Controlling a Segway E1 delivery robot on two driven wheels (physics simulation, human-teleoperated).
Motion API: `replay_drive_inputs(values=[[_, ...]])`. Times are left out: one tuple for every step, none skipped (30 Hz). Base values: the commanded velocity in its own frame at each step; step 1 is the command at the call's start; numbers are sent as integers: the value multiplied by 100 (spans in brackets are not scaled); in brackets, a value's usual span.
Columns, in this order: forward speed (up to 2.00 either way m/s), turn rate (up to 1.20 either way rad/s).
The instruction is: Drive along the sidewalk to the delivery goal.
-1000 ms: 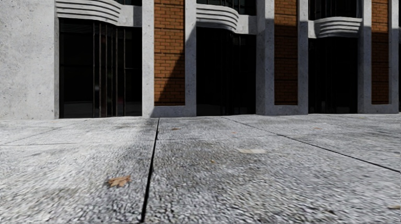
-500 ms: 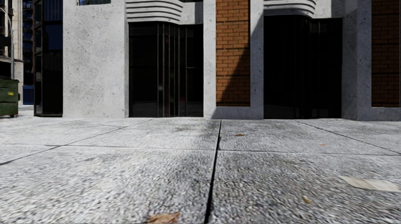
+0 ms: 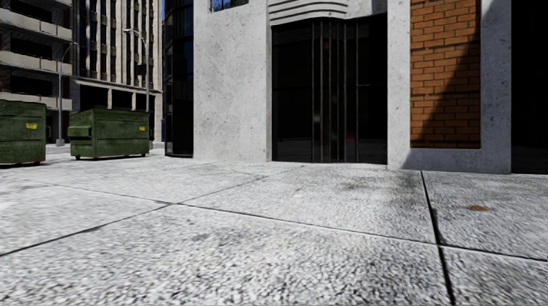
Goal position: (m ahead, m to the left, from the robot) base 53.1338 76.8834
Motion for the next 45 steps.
replay_drive_inputs(values=[[171,79],[171,81],[171,83],[171,83],[171,84],[171,85],[171,85],[171,85],[171,86],[171,86],[171,86],[171,86],[171,86],[171,87],[171,87],[171,87],[171,87],[171,87],[171,87],[171,87],[171,87],[171,87],[171,87],[171,87],[171,87],[171,87],[171,87],[171,87],[171,87],[172,87],[172,87],[172,87],[172,87],[172,87],[172,87],[172,87],[172,87],[172,87],[172,87],[173,87],[173,87],[173,87],[174,87],[174,87],[174,86]])
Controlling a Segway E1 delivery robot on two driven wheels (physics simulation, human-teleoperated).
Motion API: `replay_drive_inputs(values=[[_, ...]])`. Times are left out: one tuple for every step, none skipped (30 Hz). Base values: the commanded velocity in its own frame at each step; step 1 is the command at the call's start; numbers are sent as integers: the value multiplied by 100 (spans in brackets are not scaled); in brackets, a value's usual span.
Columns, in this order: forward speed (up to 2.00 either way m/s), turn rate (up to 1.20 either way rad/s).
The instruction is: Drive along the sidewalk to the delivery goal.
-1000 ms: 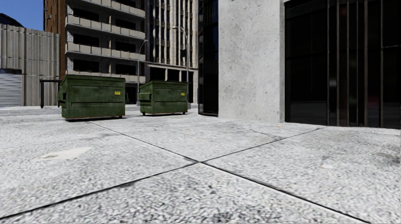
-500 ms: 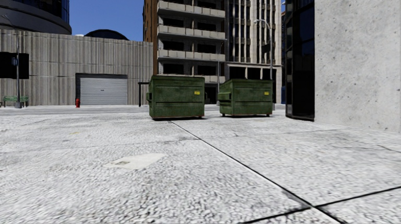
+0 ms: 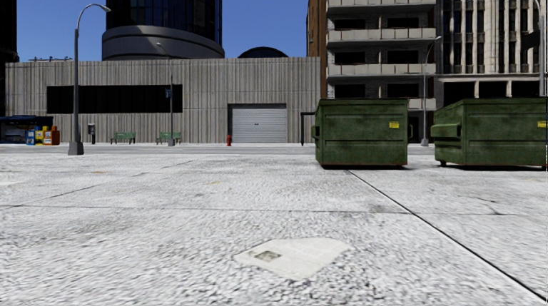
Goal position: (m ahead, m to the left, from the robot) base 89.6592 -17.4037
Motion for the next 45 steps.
replay_drive_inputs(values=[[174,86],[175,73],[175,59],[176,53],[176,53],[176,42],[176,36],[176,30],[176,30],[176,28],[176,27],[176,27],[176,27],[176,27],[176,27],[176,27],[176,27],[176,27],[176,27],[176,34],[176,34],[176,40],[176,41],[176,41],[176,41],[176,41],[176,36],[176,30],[176,30],[176,24],[176,18],[176,0],[178,0],[178,0],[179,0],[181,0],[181,0],[183,0],[187,0],[191,0],[192,0],[192,0],[193,0],[193,0],[193,0]])
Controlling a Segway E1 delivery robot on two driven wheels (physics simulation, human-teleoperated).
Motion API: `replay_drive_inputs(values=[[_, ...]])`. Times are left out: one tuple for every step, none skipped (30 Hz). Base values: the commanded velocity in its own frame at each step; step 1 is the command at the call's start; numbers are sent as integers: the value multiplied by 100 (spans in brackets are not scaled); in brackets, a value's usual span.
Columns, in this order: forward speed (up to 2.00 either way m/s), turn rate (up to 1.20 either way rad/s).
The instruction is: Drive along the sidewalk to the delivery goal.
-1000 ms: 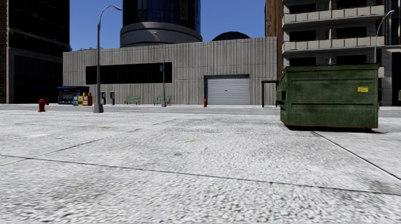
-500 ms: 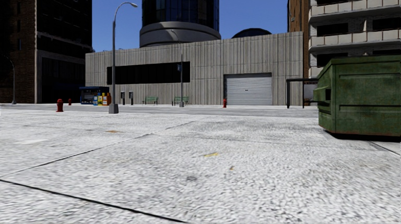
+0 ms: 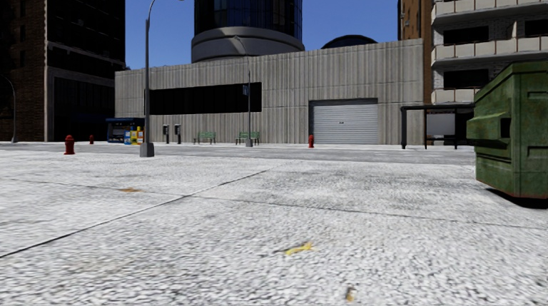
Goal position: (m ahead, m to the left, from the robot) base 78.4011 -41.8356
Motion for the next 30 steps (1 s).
replay_drive_inputs(values=[[194,0],[200,0],[200,0],[200,0],[200,0],[200,0],[200,0],[200,0],[200,0],[200,0],[200,0],[200,0],[200,-4],[200,-16],[200,-24],[200,-27],[200,-27],[200,-28],[200,-29],[200,-30],[200,-30],[200,-38],[200,-44],[200,-46],[200,-46],[200,-46],[199,-46],[199,-47],[199,-47],[199,-47]])
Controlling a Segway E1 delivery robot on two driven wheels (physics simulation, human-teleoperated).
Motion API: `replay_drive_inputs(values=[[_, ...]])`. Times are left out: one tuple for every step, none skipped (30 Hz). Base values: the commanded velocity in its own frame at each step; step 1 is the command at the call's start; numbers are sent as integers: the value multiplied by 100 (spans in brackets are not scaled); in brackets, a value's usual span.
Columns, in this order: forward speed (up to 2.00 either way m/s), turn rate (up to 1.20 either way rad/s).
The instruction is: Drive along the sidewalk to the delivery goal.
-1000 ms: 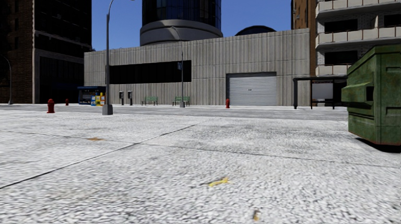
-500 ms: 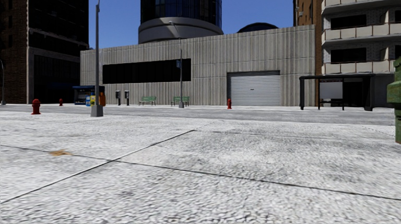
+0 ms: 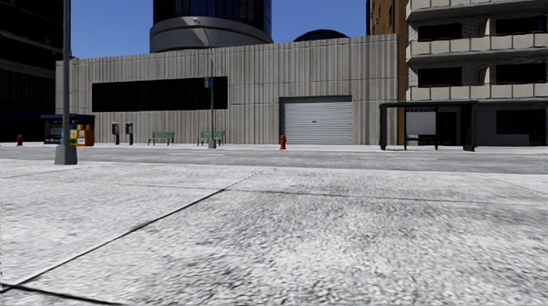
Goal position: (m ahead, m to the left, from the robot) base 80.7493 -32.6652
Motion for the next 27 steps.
replay_drive_inputs(values=[[199,-47],[199,-47],[199,-47],[199,-47],[197,-48],[195,-49],[195,-49],[194,-50],[194,-51],[194,-52],[194,-52],[193,-52],[193,-52],[192,-52],[192,-52],[189,-52],[185,-52],[183,-52],[182,-52],[182,-52],[182,-52],[182,-52],[181,-52],[181,-52],[181,-52],[180,-52],[179,-52]])
